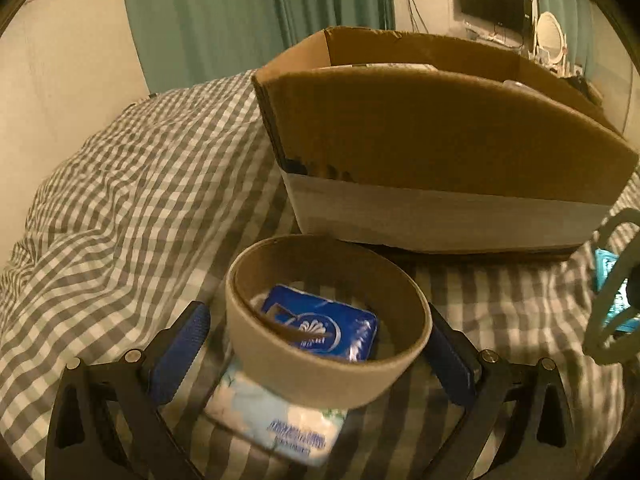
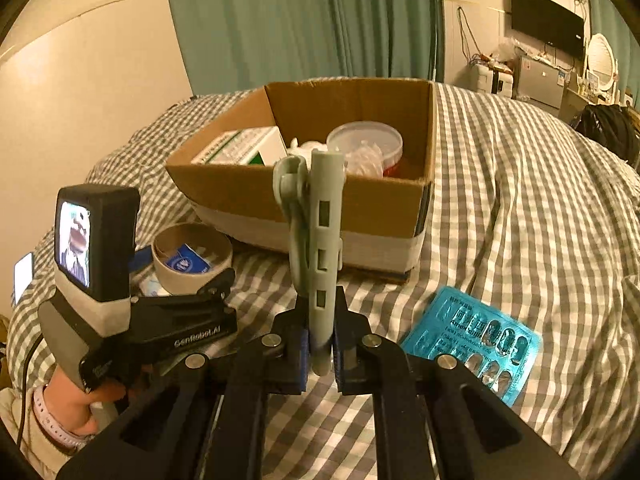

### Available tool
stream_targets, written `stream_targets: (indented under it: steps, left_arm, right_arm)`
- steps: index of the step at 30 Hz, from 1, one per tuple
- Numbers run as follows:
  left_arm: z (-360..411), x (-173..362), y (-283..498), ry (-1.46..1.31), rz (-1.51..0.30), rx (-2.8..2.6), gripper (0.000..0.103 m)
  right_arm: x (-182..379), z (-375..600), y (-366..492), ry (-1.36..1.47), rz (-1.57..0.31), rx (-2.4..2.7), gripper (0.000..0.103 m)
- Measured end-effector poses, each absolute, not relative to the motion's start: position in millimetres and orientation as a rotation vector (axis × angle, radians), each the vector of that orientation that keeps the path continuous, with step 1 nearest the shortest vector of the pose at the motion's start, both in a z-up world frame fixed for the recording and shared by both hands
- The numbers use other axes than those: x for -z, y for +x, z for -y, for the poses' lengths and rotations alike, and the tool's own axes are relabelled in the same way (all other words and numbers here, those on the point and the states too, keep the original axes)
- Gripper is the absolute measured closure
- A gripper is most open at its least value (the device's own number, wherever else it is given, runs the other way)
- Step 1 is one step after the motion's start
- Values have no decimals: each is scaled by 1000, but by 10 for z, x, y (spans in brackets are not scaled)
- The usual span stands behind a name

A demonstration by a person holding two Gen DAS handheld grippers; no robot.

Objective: Organize objects
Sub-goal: 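Drop the tape roll into the cardboard box with the left gripper while the right drops the clip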

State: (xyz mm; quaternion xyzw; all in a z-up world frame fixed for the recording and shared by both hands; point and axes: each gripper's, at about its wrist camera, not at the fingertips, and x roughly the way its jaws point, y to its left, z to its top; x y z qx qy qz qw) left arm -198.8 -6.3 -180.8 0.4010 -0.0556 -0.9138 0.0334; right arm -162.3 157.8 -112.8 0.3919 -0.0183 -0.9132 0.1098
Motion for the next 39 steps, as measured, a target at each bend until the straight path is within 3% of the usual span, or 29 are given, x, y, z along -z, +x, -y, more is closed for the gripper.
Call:
stream_targets:
  steps: [2,4,10,29,39]
  left_arm:
    - [48,1810,-1978,1233,177,2832,15]
    - [39,1799,-1956,1227,196,2843,16]
    - [-35,1572,-1701,1173,252,2886,16]
    - [-65,148,-814,799,87,3068,16]
    - [-104,-392,-997,614,66,3091,16]
  right_arm:
    - [1150,-1596,-1624,1160,55,2682,95]
    - [1162,-1609,-1623,1169,60,2684,95]
    - [1089,-1576,-1535,1159,57,2692,95]
    - [-71,-1406,-710,834,-6,2824,95]
    - [-562,-1530,-817,677,-23,2840,95]
